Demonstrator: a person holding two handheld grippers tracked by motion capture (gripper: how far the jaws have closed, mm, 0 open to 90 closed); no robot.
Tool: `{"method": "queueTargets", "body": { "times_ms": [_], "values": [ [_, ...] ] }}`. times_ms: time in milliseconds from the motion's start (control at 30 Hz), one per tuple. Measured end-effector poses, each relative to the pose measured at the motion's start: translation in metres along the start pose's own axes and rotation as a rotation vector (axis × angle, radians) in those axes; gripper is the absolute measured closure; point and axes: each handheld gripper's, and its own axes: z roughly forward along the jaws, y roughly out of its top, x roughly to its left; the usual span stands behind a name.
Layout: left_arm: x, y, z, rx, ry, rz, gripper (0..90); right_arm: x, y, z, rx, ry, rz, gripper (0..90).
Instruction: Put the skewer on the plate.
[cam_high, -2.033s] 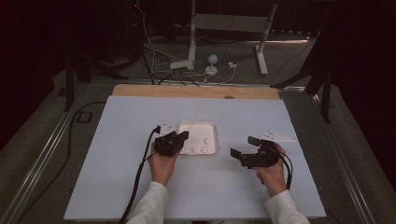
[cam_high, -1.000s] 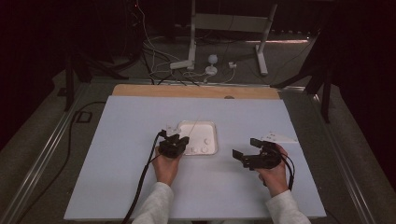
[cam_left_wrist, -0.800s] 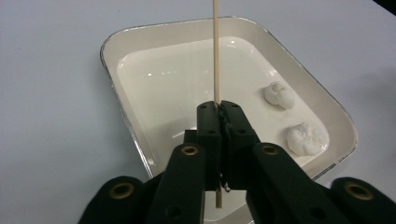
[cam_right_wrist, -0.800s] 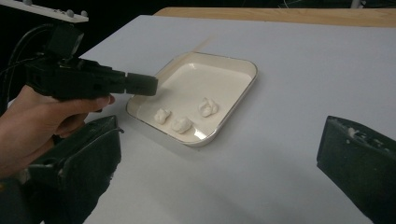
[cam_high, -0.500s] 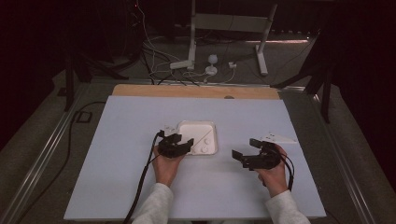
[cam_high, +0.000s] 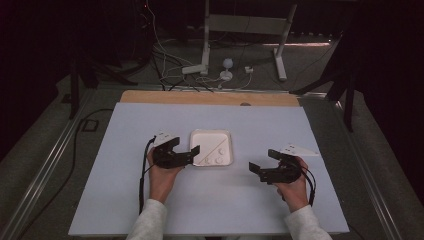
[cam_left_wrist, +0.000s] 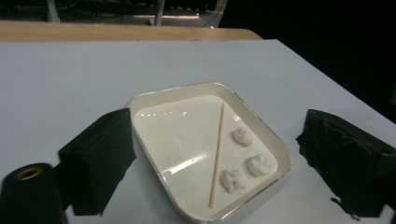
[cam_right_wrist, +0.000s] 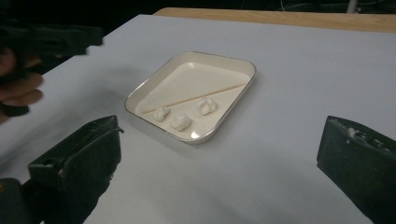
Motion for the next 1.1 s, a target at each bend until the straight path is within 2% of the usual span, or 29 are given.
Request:
{"method": "queueTargets", "body": {
  "times_ms": [133,367,500,667,933,1100],
  "values": [
    [0.002,0.002,-0.021,-0.021,-0.015,0.034,4.6,-0.001,-0.002,-0.004,-0.015,-0.003,0.003,0.0],
    [0.009,-0.001,-0.054,-0.079,0.013,0.110,0.6,-0.002,-0.008,-0.011,-0.056,-0.013,-0.015,0.0],
    [0.016,-0.007,-0.070,-0.101,0.032,0.137,0.6,-0.003,-0.012,-0.014,-0.062,-0.019,-0.027,0.0],
    [0.024,-0.016,-0.082,-0.110,0.066,0.154,0.6,-0.004,-0.016,-0.017,-0.065,-0.027,-0.035,0.0],
    [0.032,-0.028,-0.098,-0.124,0.091,0.154,0.6,-0.004,-0.023,-0.020,-0.075,-0.049,-0.065,0.0],
    [0.038,-0.036,-0.104,-0.119,0.107,0.149,0.6,-0.006,-0.023,-0.024,-0.097,-0.052,-0.057,0.0]
  ]
}}
